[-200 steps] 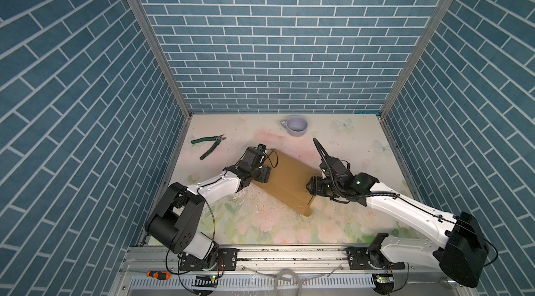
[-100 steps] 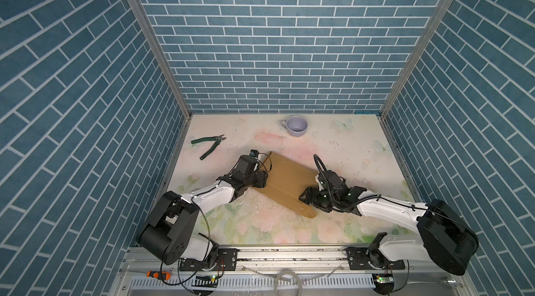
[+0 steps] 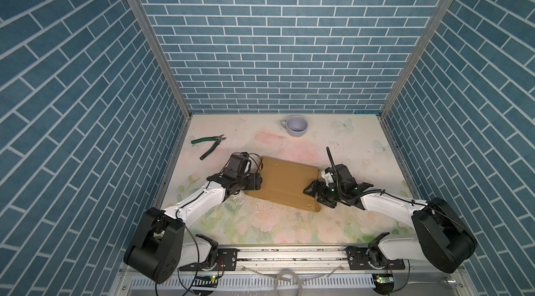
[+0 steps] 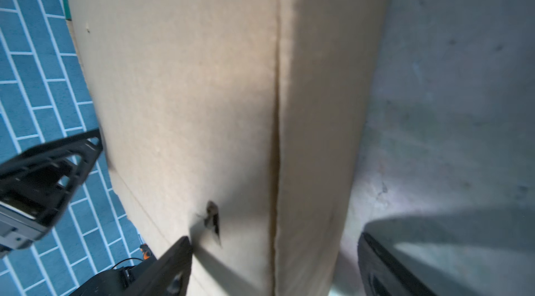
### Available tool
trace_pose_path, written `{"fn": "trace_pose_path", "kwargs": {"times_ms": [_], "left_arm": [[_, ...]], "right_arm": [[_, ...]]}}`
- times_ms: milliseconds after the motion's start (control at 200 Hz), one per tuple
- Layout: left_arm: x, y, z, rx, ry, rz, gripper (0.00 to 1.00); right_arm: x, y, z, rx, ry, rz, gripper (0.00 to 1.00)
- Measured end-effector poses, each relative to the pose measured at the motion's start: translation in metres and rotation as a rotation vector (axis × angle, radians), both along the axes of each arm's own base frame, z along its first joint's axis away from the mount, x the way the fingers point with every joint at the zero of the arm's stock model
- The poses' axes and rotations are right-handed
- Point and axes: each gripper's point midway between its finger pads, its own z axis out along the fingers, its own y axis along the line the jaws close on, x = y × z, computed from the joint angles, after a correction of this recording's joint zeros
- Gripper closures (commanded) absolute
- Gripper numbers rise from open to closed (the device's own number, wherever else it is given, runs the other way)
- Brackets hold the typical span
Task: Assemble paper box
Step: Close the paper box at the center of the table.
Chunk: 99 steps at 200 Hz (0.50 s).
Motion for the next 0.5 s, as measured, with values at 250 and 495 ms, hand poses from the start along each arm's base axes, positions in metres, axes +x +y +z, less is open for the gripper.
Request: {"fn": "trace_pose_path", "kwargs": {"times_ms": [250,495], "left_arm": [[0.037,-0.004,0.002,-0.024,0.021,-0.018,0.18],[0.036,-0.005,-0.03,-0.039,0.121,-0.037,0.5]], "right_arm": [[0.008,0.002,0.002,0.07,-0.001,0.001,0.01],[0.015,0.002,0.006,0.152,-0.033,-0.014,0.01]]}}
